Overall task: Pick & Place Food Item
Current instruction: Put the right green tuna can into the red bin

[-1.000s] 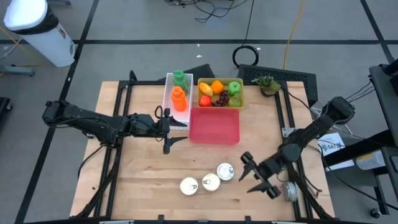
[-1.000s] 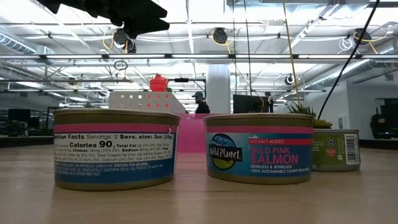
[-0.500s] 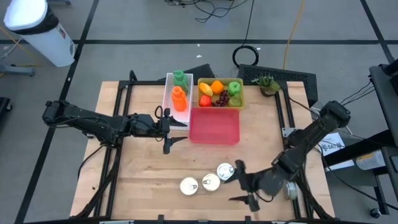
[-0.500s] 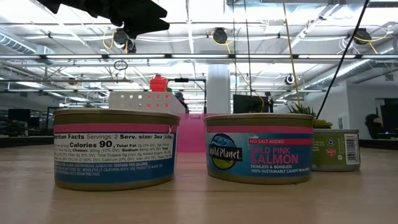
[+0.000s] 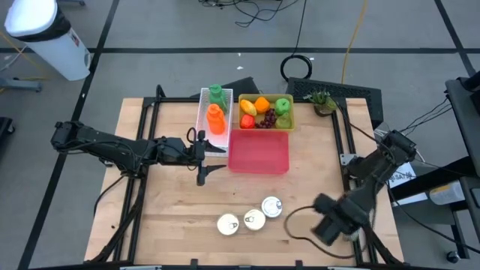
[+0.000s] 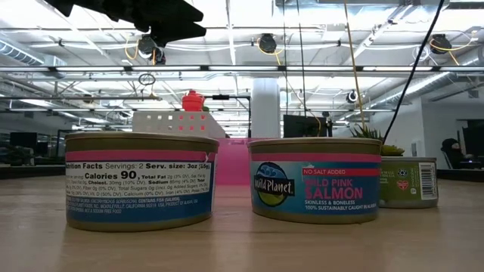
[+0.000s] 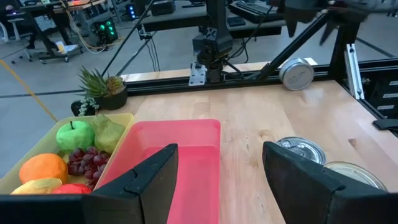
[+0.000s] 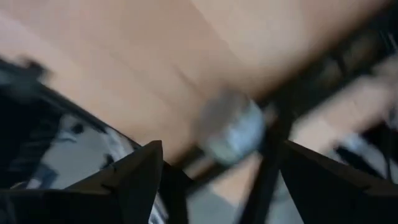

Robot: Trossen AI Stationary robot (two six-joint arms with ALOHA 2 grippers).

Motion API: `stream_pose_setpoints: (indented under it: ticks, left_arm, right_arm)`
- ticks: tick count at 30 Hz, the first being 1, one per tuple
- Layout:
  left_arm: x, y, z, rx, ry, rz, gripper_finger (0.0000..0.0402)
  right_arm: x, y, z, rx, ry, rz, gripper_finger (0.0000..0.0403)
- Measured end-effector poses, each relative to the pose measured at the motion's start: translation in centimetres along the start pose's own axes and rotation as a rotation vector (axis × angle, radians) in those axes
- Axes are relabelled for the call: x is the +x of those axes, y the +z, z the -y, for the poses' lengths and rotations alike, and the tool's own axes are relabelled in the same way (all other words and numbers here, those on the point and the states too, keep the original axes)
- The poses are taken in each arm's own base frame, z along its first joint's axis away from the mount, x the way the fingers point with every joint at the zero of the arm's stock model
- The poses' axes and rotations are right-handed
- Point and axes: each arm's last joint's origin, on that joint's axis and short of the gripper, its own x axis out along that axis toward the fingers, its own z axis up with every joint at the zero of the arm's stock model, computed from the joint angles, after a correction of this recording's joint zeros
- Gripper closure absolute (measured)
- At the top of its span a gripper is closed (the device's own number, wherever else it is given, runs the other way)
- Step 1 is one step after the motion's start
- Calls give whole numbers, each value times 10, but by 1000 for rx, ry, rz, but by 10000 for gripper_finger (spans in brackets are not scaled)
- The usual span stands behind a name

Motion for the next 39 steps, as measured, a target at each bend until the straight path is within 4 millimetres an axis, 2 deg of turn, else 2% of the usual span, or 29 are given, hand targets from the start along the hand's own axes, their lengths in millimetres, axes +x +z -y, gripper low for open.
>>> stream_pose_setpoints:
  ticks: [3,7,11,17,25,30,36,39]
  left_arm:
    - [0,0,0,0,0,0,158]
    - [0,0,0,0,0,0,158]
    - [0,0,0,0,0,0,158]
    - [0,0,0,0,0,0,158]
    - [0,0,0,0,0,0,158]
    - [0,0,0,0,0,0,158]
    - [0,0,0,0,0,0,158]
    - [0,0,0,0,0,0,158]
  right_arm:
    - [10,-13,8,119,-67,-21,104]
    - [27,-23,11,243,-66,-29,105]
    - [47,-31,9,299,-32,-42,109]
    - [71,-33,12,360,-59,-27,110]
    - [106,-28,13,370,-47,-109,110]
    - [120,-24,10,357,8,-128,110]
    - [127,-21,11,329,28,-92,116]
    - [126,-19,9,297,56,-65,142]
